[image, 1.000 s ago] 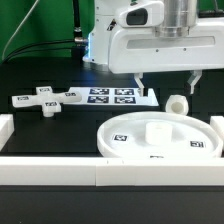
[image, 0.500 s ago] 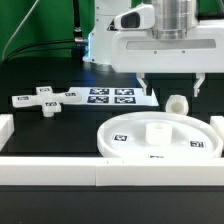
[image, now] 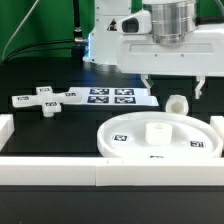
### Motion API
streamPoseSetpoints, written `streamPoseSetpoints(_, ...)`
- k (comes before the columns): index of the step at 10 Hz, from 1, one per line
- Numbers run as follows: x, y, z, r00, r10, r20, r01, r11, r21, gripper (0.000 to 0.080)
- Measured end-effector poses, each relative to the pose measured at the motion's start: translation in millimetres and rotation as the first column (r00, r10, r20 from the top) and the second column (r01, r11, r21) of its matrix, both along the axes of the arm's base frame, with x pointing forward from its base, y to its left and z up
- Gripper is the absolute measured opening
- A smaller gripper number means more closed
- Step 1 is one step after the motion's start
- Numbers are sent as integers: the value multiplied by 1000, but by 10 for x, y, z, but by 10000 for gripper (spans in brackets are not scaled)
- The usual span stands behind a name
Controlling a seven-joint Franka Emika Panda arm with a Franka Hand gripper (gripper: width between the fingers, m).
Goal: Assemble round table
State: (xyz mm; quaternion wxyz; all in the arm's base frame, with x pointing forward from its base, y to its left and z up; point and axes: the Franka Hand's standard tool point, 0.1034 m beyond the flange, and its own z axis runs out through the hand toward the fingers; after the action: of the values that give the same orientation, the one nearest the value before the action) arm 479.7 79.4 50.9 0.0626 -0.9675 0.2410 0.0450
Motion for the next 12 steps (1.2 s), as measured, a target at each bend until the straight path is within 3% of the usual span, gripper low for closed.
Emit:
streamPoseSetpoints(2, -47, 17, -18, 995, 69, -72, -67, 997, 27, 648)
streamPoseSetpoints(6, -30, 65, -27, 949, 170, -264, -140, 981, 132, 648)
streamPoseSetpoints(10, -105, 86, -117, 862, 222, -456, -129, 966, 226, 648)
streamPoseSetpoints(12, -143, 67, -195, 779, 256, -573, -104, 953, 284, 648)
